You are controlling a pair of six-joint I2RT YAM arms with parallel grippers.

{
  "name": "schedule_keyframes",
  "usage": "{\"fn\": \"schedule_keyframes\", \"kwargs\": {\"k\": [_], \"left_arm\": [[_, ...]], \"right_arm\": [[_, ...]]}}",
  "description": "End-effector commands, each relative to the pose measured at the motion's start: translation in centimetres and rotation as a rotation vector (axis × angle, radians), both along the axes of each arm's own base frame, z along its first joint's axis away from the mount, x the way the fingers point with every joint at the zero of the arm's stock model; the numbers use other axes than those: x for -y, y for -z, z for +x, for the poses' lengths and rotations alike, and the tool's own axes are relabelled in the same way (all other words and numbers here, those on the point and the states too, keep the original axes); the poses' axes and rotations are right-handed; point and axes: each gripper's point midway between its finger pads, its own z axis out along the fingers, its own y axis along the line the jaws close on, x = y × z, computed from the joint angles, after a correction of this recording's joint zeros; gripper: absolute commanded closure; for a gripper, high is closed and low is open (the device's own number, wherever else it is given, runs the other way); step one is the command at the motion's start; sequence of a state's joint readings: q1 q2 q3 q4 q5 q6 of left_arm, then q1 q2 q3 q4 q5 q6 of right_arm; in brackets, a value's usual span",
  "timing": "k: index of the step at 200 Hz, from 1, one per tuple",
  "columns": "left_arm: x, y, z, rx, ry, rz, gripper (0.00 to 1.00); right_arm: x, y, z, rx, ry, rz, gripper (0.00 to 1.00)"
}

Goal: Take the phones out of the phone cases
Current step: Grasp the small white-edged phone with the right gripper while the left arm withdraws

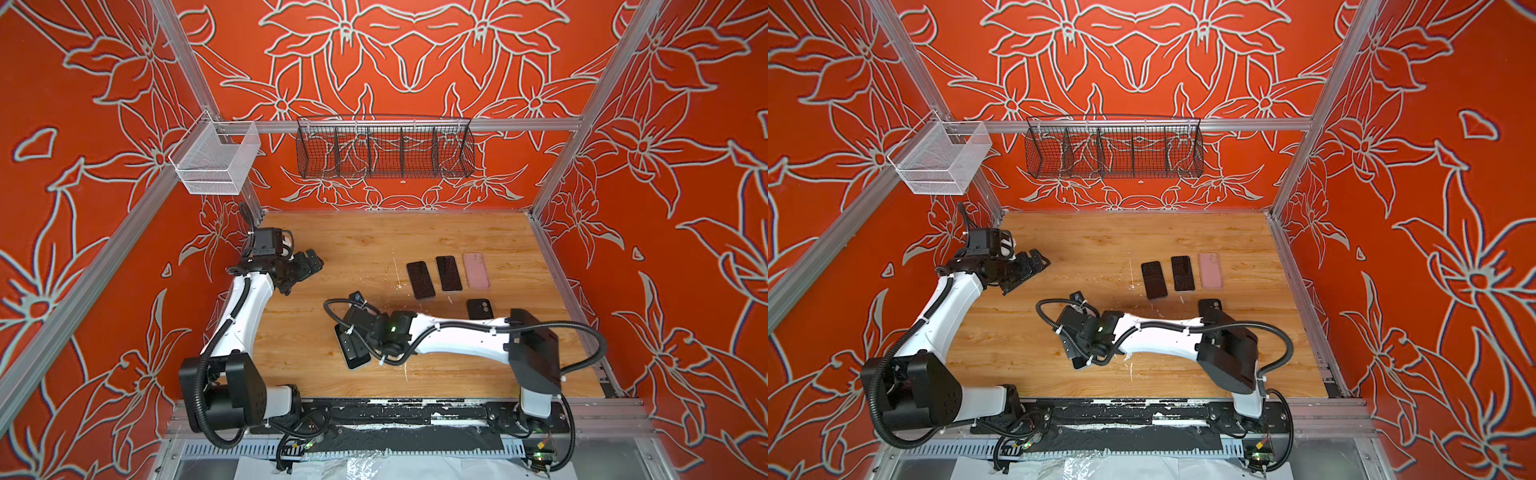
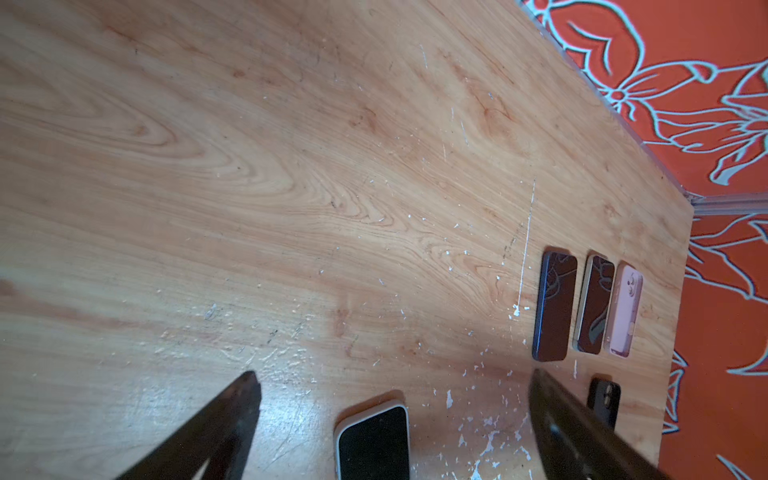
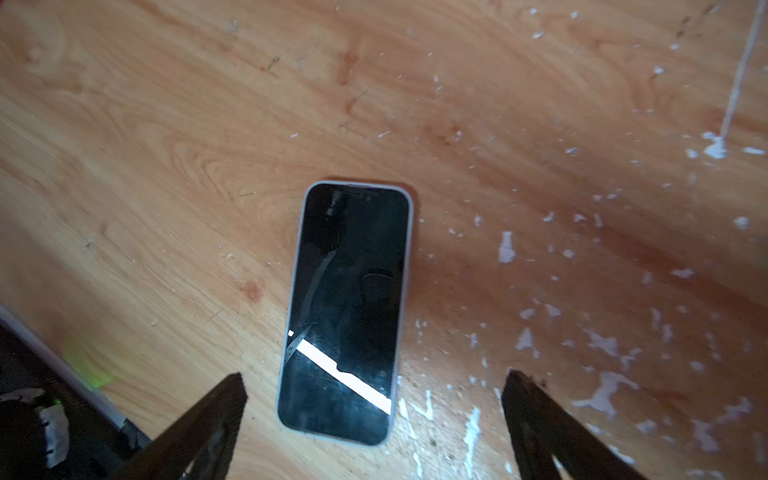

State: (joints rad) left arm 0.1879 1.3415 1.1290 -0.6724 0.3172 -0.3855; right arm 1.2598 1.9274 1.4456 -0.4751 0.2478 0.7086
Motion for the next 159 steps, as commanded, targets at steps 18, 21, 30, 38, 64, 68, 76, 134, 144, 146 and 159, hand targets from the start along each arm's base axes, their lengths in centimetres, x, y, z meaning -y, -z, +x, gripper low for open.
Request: {"fn": "schedule_keyframes", "kwargs": {"k": [18,21,30,38,64,68,76,134,144,146,159], "left_arm": [[-1.4,1.0,-0.7,-0.028,-0.036,-0.002,0.03],[-1.5,1.1,-0.7,-0.03,-0.037,0.002,0.03],[-1.7,1.2,-0.8,-0.034,-0.041,0.015,0.03],[-1.8,1.3,-0.9,-0.036,-0.041,0.021,0.03],[-1.4,1.6,-0.7,-0.041,-0.026,-0.01,0.03],[-1.3,1.7,-0.7,-0.045,-0.023,-0.02,0.03],[-1.0,1.9,-0.6,-0.051,-0.015,-0.035,0.03],[-1.1,2.0,-0.5,-0.054,-0.02,-0.057,0.03],[-1.2,2.0,-0.5,-0.052,-0.027,-0.061,0.03],[-1.2,2.0,-0.5,-0.052,-0.028,-0.063,0.03],[-1.2,2.0,-0.5,-0.051,-0.031,-0.078,0.03]], "right_arm": [[-0.7,1.9,-0.4,-0.052,0.049,0.005,0.02],[-0.7,2.0,-0.4,-0.053,0.05,0.003,0.02],[-0.9,2.2,-0.3,-0.055,0.051,0.002,0.01],[-0.8,2.4,-0.3,-0.055,0.057,-0.013,0.02],[-0.7,3.2,-0.6,-0.071,0.04,-0.053,0.02],[-0.6,3.2,-0.7,-0.074,0.038,-0.052,0.01],[-0.6,3.4,-0.9,-0.081,0.035,-0.048,0.02],[-1.4,4.6,-1.5,-0.119,0.011,-0.039,0.03],[-1.5,4.9,-1.4,-0.121,0.013,-0.049,0.04],[-1.5,5.0,-1.4,-0.121,0.013,-0.053,0.04],[-1.7,5.1,-1.4,-0.123,0.013,-0.054,0.05]]}}
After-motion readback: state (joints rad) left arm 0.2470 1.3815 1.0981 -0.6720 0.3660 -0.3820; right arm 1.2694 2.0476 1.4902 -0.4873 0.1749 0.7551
